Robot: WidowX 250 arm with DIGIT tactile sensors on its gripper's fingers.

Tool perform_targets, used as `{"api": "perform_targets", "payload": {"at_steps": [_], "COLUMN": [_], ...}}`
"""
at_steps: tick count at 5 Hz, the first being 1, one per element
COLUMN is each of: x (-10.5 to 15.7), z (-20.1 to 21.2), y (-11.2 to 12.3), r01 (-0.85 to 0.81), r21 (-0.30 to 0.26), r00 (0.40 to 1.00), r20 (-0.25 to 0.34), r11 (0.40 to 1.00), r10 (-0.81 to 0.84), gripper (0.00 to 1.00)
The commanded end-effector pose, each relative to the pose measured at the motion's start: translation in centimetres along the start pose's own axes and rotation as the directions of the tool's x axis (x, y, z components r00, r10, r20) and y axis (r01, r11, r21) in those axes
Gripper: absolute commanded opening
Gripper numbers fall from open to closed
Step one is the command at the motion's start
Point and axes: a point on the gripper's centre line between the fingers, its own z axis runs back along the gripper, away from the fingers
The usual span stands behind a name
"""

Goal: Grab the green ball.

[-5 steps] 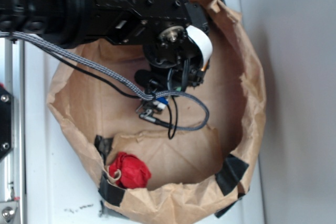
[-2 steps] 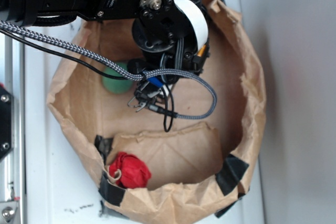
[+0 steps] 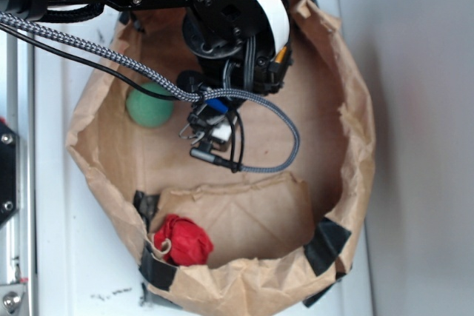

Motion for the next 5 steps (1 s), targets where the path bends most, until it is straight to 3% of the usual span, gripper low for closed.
{"api": "perform_targets", "payload": {"at_steps": [1,2,3,5], "x": [1.2,1.2,0.0,-2.7], "z": [1.8,1.8,1.4,0.1], "y": [0.2,0.2,-1.3,-3.5], "r01": [0.010,0.010,0.098,0.171], "r21": [0.041,0.041,0.013,-0.009], "r00": [0.999,0.999,0.994,0.985], "r20": [0.045,0.045,0.041,-0.034], "r11": [0.999,0.999,0.995,0.985], "r10": [-0.012,-0.012,-0.099,-0.171], "gripper": [1.00,1.00,1.00,1.00]}}
